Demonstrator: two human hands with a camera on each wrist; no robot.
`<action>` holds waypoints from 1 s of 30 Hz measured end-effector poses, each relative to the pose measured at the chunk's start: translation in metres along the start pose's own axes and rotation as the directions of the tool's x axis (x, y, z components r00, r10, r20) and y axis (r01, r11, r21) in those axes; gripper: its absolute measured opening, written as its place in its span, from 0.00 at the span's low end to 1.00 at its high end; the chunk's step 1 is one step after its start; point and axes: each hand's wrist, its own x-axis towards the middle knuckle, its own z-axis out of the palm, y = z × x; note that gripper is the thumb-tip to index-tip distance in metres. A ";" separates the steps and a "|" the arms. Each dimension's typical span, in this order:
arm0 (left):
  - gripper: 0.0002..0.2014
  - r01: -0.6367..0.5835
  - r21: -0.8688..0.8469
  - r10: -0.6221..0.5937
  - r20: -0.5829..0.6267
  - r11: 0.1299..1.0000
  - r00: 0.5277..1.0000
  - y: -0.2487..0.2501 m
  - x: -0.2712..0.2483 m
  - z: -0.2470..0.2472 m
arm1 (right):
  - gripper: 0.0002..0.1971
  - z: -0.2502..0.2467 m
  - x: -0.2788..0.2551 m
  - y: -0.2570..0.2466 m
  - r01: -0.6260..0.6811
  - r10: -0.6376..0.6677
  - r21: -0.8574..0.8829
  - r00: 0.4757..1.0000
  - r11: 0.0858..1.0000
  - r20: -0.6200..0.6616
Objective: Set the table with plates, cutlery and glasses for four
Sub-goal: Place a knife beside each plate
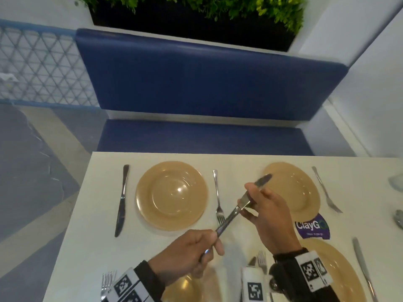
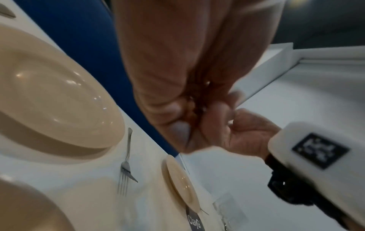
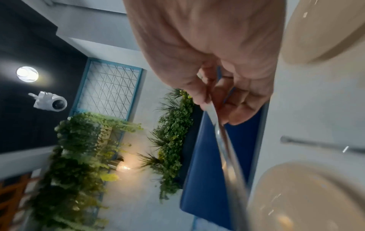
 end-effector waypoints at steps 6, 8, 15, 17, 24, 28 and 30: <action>0.21 0.050 0.253 -0.022 -0.113 0.966 0.993 0.007 0.007 0.016 | 0.23 -0.084 0.002 0.053 0.538 -0.507 -0.807 0.779 0.241 0.368; 0.21 0.084 0.234 -0.055 -0.126 0.969 0.990 0.010 0.010 0.020 | 0.16 -0.107 0.001 0.068 0.646 -0.369 -0.759 0.727 0.082 0.579; 0.16 0.000 0.016 0.006 -0.373 1.000 0.928 0.042 0.064 0.048 | 0.09 -0.147 0.018 0.078 0.593 -0.142 -0.601 0.765 0.535 0.628; 0.16 -0.065 -0.067 0.025 -0.479 0.996 0.877 0.042 0.096 0.063 | 0.08 -0.140 0.020 0.075 0.432 -0.146 -0.524 0.854 0.734 0.499; 0.08 -0.025 -0.110 -0.050 -0.627 0.994 0.777 0.046 0.184 0.068 | 0.11 -0.131 0.050 0.077 -0.184 0.243 -0.188 0.899 0.965 0.364; 0.05 0.145 -0.073 -0.160 -0.578 0.987 0.800 0.032 0.213 0.074 | 0.13 -0.121 0.090 0.082 -0.266 0.301 -0.159 0.912 0.951 0.277; 0.06 0.131 -0.167 -0.205 -0.590 0.977 0.781 0.026 0.226 0.071 | 0.11 -0.117 0.105 0.088 -0.304 0.328 -0.131 0.911 0.944 0.251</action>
